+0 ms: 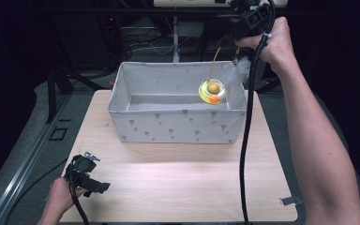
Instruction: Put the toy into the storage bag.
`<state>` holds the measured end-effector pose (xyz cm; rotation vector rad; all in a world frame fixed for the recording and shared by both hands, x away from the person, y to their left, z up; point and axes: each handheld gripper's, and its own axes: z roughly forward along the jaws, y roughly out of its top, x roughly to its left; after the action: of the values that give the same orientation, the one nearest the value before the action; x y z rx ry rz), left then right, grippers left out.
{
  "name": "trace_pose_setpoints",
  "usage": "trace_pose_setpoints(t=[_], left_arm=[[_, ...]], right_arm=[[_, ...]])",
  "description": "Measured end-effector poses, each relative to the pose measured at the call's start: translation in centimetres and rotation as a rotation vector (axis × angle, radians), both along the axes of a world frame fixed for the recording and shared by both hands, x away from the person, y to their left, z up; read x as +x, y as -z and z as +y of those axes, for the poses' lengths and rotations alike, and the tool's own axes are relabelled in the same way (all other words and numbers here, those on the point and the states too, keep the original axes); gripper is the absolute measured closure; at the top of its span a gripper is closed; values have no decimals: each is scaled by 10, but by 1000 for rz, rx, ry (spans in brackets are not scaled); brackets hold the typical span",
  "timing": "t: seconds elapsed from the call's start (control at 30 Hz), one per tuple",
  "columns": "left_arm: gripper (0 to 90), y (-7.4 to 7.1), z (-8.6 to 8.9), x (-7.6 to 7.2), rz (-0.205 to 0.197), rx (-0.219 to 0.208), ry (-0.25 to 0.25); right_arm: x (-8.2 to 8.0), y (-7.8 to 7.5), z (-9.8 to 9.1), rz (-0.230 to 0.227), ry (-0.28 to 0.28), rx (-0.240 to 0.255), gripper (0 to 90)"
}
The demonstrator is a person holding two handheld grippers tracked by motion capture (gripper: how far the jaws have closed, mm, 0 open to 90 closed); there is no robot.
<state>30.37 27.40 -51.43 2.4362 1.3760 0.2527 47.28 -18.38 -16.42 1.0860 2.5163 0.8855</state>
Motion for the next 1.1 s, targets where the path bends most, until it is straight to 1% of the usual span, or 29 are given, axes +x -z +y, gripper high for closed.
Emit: trace_pose_setpoints(t=[0.17, 0.2, 0.33, 0.37, 0.4, 0.47, 0.5, 0.53, 0.57, 0.6, 0.63, 0.67, 0.7, 0.73, 0.77, 0.8, 0.87, 1.03, 1.1], left_arm=[[0, 0, 1, -1, 1, 2, -3], [0, 0, 1, -1, -3, 2, -1], [0, 0, 0, 0, 1, 1, 4], [0, 0, 0, 0, 1, 1, 4], [0, 0, 0, -1, 0, 3, 3], [0, 0, 1, 0, 0, 3, 1], [0, 0, 1, 0, 0, 3, 1], [0, 0, 1, -1, 1, 3, 2], [0, 0, 1, -1, 1, 3, 2], [0, 0, 1, -1, 0, 3, 2], [0, 0, 1, -1, 0, 3, 2], [0, 0, 1, -1, 0, 2, 4], [0, 0, 0, -1, 2, 2, 4], [0, 0, 0, -1, 3, 1, 7], [0, 0, 0, -1, 3, 1, 7], [0, 0, 0, -1, 5, 4, 8], [0, 0, 0, -1, 1, 2, 9], [0, 0, 1, -1, 1, 1, 6], [0, 0, 0, -1, 3, 0, 7]], right_arm=[[6, 5, -1, -5, 6, 12, 883], [8, 8, -2, -6, 8, 12, 883], [14, 16, -2, -11, 18, 17, 883], [14, 16, -2, -11, 18, 17, 883], [18, 21, -3, -9, 31, 26, 883], [22, 25, -3, -7, 36, 31, 883], [22, 25, -3, -7, 36, 31, 883], [25, 31, -4, -8, 39, 40, 883], [25, 31, -4, -8, 39, 40, 883], [29, 38, -4, -9, 49, 31, 883], [29, 38, -4, -9, 49, 31, 883], [31, 45, -5, -5, 55, 28, 883], [33, 48, -5, -11, 55, 36, 883], [34, 51, -6, -9, 60, 41, 883], [34, 51, -6, -9, 60, 41, 883], [36, 58, -6, -17, 60, 36, 883], [39, 64, -5, -14, 64, 31, 883], [42, 75, -5, -12, 63, 39, 883], [43, 78, -5, -9, 62, 43, 883]])
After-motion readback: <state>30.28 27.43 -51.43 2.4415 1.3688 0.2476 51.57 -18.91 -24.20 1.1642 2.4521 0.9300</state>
